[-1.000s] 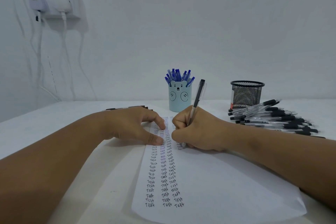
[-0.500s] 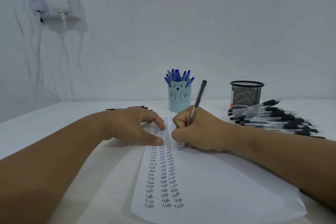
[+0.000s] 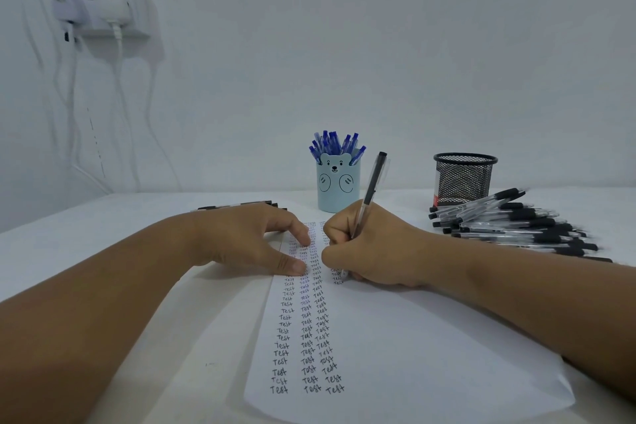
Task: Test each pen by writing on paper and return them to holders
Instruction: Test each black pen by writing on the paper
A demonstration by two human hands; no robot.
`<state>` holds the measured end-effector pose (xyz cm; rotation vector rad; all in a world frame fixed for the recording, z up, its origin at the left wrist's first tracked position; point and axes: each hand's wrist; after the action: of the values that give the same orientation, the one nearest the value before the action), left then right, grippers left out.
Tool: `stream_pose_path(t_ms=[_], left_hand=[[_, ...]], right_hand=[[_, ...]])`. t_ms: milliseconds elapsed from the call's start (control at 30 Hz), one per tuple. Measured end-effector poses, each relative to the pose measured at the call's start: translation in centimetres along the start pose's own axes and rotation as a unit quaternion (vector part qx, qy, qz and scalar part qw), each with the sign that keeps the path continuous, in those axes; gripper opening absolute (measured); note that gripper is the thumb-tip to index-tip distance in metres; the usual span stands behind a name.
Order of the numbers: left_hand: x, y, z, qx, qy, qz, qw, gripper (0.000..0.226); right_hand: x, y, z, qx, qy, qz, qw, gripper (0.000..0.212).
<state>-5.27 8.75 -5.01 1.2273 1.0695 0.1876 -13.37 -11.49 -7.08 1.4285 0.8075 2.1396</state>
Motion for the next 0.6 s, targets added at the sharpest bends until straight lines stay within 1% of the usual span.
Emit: stream_pose_path(t_ms=[67,233,367,433,500,600], left_hand=[[-0.05,-0.03,-0.01,-0.001,0.002,-0.002,1.000,0.053],[0.17,0.01,0.07,-0.002,0.001,-0.003,1.000,0.051],[0.22,-0.01,0.12,0.001,0.001,-0.006,1.000,0.052],[0.25,-0.04,0.15,0.003,-0.001,-0.008,1.000,0.051],[0.19,-0.02,0.17,0.002,-0.001,-0.011,1.000,0.050],[0.12,0.02,0.20,0.005,0.003,0.001,1.000,0.051]], right_hand=[[0.03,0.02,0.00,0.002,0.004,-0.008,1.000,0.047],[0.00,0.03,0.06,0.006,0.008,-0.010,1.000,0.050],[-0.14,-0.02,0.05,-0.008,0.005,-0.004,1.000,0.049],[-0.24,-0.06,0.07,-0.038,-0.014,0.061,0.997,0.047],[-0.23,0.20,0.20,-0.070,-0.043,0.143,0.986,0.046],[-0.04,0.84,0.72,-0.118,-0.037,0.182,0.975,0.051]])
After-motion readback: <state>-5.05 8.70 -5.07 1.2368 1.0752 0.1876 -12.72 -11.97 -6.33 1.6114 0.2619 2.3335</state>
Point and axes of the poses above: each hand's wrist, its own z-axis towards the middle knuckle, its own y-axis out of the back of the hand, x = y × z, and after that the axes turned 6 degrees about -z, right-handed
